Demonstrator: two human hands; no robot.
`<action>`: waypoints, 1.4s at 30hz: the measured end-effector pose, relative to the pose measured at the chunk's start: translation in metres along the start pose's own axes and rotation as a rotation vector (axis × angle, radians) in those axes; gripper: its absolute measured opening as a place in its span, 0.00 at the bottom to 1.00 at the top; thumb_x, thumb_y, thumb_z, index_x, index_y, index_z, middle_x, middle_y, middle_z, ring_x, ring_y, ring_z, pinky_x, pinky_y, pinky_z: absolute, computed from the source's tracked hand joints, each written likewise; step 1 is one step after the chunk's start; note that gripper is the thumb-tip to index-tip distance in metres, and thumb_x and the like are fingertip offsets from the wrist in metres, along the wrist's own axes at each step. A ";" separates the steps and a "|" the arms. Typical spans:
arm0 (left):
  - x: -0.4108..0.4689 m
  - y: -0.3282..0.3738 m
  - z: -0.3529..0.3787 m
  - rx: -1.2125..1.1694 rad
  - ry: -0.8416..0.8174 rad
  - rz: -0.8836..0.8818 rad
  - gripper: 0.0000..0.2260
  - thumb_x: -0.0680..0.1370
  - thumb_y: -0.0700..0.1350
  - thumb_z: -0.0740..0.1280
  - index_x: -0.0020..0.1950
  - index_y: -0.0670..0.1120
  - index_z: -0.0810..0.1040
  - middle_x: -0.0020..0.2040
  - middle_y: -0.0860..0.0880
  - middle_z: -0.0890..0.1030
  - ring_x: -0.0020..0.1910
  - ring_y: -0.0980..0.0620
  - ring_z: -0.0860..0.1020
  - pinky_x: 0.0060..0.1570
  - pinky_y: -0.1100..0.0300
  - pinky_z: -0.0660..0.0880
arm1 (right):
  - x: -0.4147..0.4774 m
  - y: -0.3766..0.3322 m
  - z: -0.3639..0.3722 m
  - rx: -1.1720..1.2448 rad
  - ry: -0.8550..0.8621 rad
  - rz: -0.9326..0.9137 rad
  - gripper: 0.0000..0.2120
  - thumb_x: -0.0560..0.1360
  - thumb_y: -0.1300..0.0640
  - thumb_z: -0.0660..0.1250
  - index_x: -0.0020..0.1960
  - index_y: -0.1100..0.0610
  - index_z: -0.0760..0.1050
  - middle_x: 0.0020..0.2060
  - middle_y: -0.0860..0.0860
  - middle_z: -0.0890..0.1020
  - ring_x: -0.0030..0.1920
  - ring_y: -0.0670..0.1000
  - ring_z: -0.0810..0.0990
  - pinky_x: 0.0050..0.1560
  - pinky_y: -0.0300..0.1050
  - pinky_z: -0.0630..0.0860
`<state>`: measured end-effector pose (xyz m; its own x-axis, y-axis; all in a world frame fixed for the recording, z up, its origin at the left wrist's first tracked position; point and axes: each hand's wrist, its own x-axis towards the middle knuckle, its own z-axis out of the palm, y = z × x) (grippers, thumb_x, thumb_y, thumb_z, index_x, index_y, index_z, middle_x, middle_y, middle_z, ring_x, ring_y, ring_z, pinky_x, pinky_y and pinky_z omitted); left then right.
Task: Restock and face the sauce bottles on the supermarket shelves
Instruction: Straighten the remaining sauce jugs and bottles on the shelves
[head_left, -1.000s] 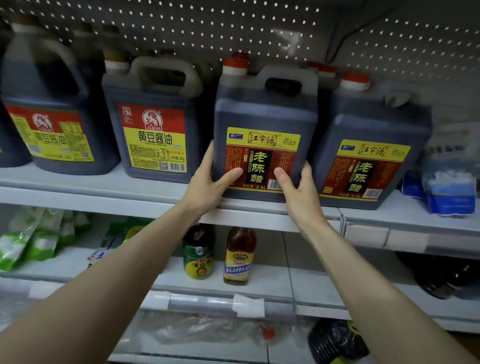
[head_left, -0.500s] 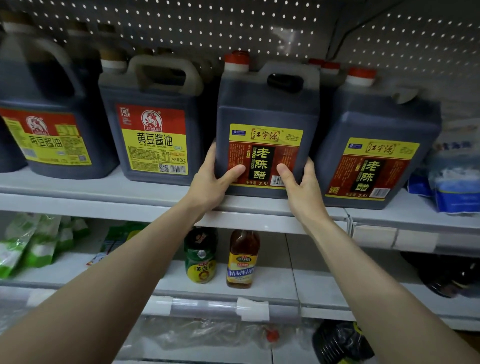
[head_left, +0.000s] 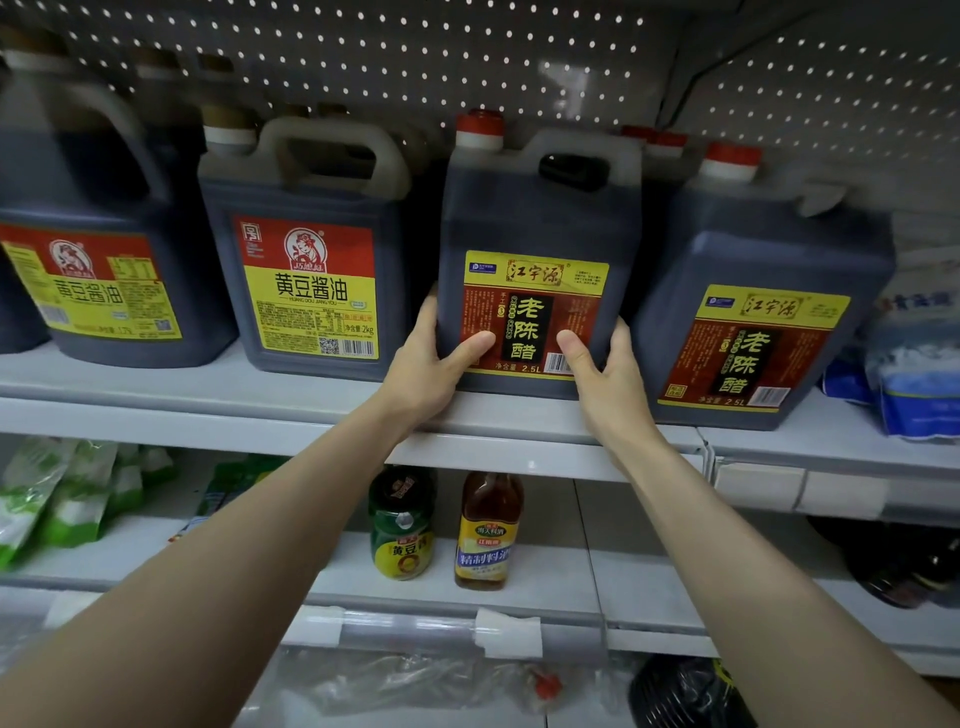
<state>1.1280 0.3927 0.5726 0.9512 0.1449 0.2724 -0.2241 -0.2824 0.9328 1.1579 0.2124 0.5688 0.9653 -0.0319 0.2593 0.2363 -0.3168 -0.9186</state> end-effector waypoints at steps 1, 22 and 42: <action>0.001 0.000 0.000 0.000 0.002 -0.006 0.30 0.77 0.54 0.67 0.75 0.51 0.59 0.66 0.53 0.75 0.65 0.54 0.73 0.69 0.50 0.68 | 0.001 0.001 0.000 -0.005 0.000 0.002 0.33 0.77 0.40 0.62 0.77 0.50 0.54 0.72 0.48 0.69 0.71 0.51 0.67 0.71 0.56 0.67; 0.003 0.004 0.003 -0.013 0.001 -0.029 0.25 0.78 0.50 0.65 0.73 0.50 0.61 0.65 0.53 0.75 0.63 0.55 0.74 0.66 0.57 0.69 | -0.003 -0.003 0.001 -0.023 0.027 0.003 0.33 0.79 0.42 0.59 0.78 0.51 0.51 0.74 0.48 0.65 0.73 0.50 0.63 0.71 0.46 0.61; -0.001 0.003 0.005 0.011 0.058 -0.027 0.27 0.77 0.53 0.66 0.74 0.50 0.62 0.65 0.52 0.76 0.63 0.53 0.74 0.67 0.54 0.70 | -0.004 -0.001 0.004 -0.018 0.048 -0.005 0.34 0.77 0.41 0.60 0.78 0.50 0.54 0.72 0.48 0.68 0.72 0.50 0.66 0.72 0.52 0.65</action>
<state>1.1278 0.3867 0.5742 0.9429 0.2071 0.2608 -0.1961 -0.2878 0.9374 1.1539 0.2168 0.5678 0.9575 -0.0753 0.2785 0.2389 -0.3345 -0.9116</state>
